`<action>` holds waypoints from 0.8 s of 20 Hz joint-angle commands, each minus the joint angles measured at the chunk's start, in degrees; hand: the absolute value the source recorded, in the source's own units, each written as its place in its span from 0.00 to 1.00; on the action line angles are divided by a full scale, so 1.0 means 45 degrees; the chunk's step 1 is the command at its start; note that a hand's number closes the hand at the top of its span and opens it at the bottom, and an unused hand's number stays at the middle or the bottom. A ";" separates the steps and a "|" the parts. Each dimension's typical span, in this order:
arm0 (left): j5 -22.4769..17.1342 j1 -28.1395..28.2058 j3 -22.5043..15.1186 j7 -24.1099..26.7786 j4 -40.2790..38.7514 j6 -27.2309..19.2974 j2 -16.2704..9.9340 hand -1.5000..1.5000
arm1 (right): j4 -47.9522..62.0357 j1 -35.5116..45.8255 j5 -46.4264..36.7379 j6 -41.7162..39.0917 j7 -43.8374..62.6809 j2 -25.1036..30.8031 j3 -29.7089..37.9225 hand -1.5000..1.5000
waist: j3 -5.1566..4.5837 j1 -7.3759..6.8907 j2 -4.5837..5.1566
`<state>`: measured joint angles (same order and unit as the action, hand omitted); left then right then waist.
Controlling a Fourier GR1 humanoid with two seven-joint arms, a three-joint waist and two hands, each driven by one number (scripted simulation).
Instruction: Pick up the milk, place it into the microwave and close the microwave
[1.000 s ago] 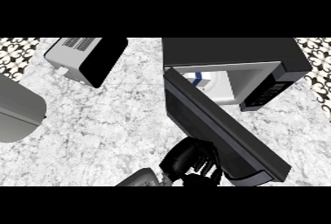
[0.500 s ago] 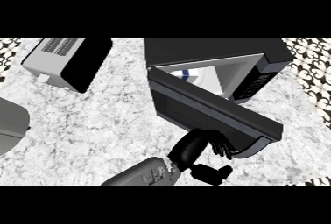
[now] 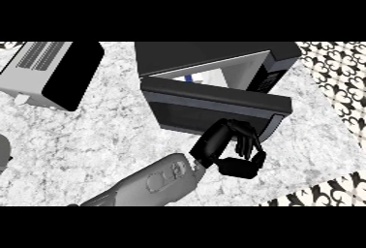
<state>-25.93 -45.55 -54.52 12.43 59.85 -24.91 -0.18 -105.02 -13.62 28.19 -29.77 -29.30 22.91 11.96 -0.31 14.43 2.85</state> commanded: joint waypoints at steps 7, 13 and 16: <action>-0.1475 -0.2226 0.0780 0.0326 -0.1273 -0.0491 0.0040 1.00 | -0.0553 0.0450 0.0908 -0.0410 0.0675 0.0722 0.0075 0.00 | 0.0044 0.1196 0.0253; -0.2110 -0.3106 0.1070 0.0416 -0.2118 -0.0586 0.0037 1.00 | -0.0853 0.0785 0.1329 -0.0528 0.1116 0.1116 0.0013 0.00 | 0.0046 0.1634 0.0428; -0.2373 -0.3548 0.1334 0.0641 -0.2402 -0.0777 0.0036 1.00 | -0.0819 0.0990 0.1616 -0.0607 0.1200 0.1343 0.0176 0.00 | 0.0066 0.1840 0.0518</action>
<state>-34.94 -59.13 -49.60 14.69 51.12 -27.84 -0.33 -108.36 -10.11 34.10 -32.16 -24.59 27.88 12.27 -0.10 21.53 4.70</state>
